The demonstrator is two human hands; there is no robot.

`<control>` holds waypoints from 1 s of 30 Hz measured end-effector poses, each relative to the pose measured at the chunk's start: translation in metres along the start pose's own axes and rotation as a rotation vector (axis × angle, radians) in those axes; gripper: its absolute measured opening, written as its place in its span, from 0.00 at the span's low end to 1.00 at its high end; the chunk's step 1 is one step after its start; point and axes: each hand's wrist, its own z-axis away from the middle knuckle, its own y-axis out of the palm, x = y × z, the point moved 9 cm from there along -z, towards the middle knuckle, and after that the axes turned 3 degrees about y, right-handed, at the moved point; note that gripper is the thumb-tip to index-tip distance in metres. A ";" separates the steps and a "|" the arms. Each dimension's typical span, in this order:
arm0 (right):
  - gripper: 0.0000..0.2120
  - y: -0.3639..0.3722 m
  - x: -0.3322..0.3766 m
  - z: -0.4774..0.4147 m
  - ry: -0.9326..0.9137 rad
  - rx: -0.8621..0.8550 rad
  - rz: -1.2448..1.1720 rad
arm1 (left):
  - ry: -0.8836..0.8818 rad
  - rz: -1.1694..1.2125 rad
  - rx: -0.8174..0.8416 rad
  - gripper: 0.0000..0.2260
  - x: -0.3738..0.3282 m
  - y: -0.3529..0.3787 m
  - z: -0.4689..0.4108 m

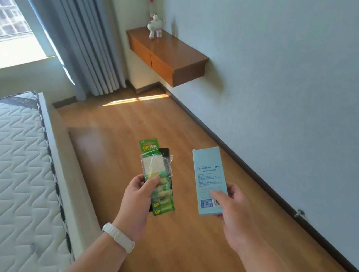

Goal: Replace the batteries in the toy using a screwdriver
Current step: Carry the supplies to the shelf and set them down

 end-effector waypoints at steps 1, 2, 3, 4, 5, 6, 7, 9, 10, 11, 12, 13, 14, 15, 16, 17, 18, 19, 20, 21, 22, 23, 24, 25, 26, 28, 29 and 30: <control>0.08 -0.002 0.004 -0.004 -0.002 0.007 -0.002 | 0.002 0.000 -0.003 0.12 -0.001 0.005 -0.002; 0.08 -0.002 0.007 -0.008 -0.002 0.015 -0.006 | 0.006 0.002 -0.006 0.12 -0.003 0.008 -0.004; 0.08 -0.001 0.010 -0.012 0.000 0.025 -0.009 | 0.012 0.006 -0.009 0.12 -0.006 0.010 -0.007; 0.08 0.001 0.013 -0.016 0.002 0.034 -0.008 | 0.018 0.009 -0.015 0.12 -0.009 0.011 -0.010; 0.08 0.003 0.016 -0.020 0.002 0.044 -0.004 | 0.025 0.011 -0.023 0.12 -0.012 0.011 -0.013; 0.07 0.006 0.019 -0.025 -0.001 0.055 0.002 | 0.031 0.013 -0.033 0.12 -0.014 0.010 -0.017; 0.07 0.009 0.023 -0.030 -0.005 0.066 0.009 | 0.038 0.018 -0.045 0.12 -0.017 0.007 -0.021; 0.07 0.019 0.031 -0.042 -0.010 0.090 0.018 | 0.048 0.034 -0.066 0.12 -0.023 0.002 -0.031; 0.07 0.024 0.036 -0.048 -0.014 0.101 0.021 | 0.050 0.043 -0.073 0.12 -0.026 -0.001 -0.037; 0.07 0.030 0.040 -0.055 -0.019 0.109 0.023 | 0.052 0.053 -0.080 0.13 -0.028 -0.005 -0.044; 0.07 0.036 0.044 -0.062 -0.027 0.114 0.024 | 0.054 0.063 -0.086 0.13 -0.030 -0.008 -0.051; 0.07 0.042 0.049 -0.069 -0.038 0.118 0.029 | 0.056 0.072 -0.091 0.12 -0.032 -0.012 -0.058; 0.07 0.049 0.054 -0.077 -0.049 0.122 0.035 | 0.055 0.081 -0.092 0.12 -0.033 -0.014 -0.067; 0.07 0.056 0.058 -0.084 -0.059 0.126 0.040 | 0.052 0.089 -0.090 0.12 -0.035 -0.016 -0.077; 0.08 0.063 0.061 -0.092 -0.066 0.127 0.043 | 0.050 0.094 -0.085 0.12 -0.037 -0.017 -0.088; 0.08 0.071 0.065 -0.101 -0.071 0.128 0.044 | 0.047 0.096 -0.076 0.12 -0.040 -0.018 -0.101; 0.08 0.078 0.069 -0.110 -0.074 0.125 0.045 | 0.044 0.097 -0.067 0.12 -0.044 -0.019 -0.114; 0.08 0.087 0.073 -0.121 -0.078 0.119 0.046 | 0.042 0.098 -0.058 0.12 -0.048 -0.020 -0.128; 0.09 0.097 0.079 -0.132 -0.082 0.109 0.047 | 0.043 0.100 -0.047 0.12 -0.055 -0.021 -0.144; 0.09 0.108 0.084 -0.143 -0.085 0.098 0.046 | 0.046 0.101 -0.035 0.12 -0.064 -0.024 -0.160; 0.09 0.120 0.090 -0.154 -0.086 0.085 0.043 | 0.050 0.103 -0.023 0.12 -0.074 -0.027 -0.177; 0.09 0.133 0.096 -0.166 -0.088 0.075 0.041 | 0.055 0.107 -0.011 0.12 -0.086 -0.031 -0.194; 0.10 0.147 0.102 -0.178 -0.091 0.068 0.043 | 0.060 0.111 -0.001 0.12 -0.098 -0.035 -0.211; 0.10 0.162 0.107 -0.189 -0.096 0.067 0.052 | 0.065 0.114 0.003 0.12 -0.111 -0.041 -0.228; 0.10 0.176 0.113 -0.200 -0.103 0.069 0.064 | 0.070 0.117 0.004 0.12 -0.123 -0.047 -0.243; 0.10 0.206 0.126 -0.221 -0.122 0.070 0.081 | 0.083 0.123 0.018 0.11 -0.148 -0.060 -0.273; 0.09 0.221 0.132 -0.232 -0.133 0.072 0.079 | 0.091 0.122 0.028 0.11 -0.161 -0.065 -0.288; 0.09 0.235 0.137 -0.243 -0.141 0.075 0.076 | 0.100 0.117 0.032 0.11 -0.172 -0.071 -0.302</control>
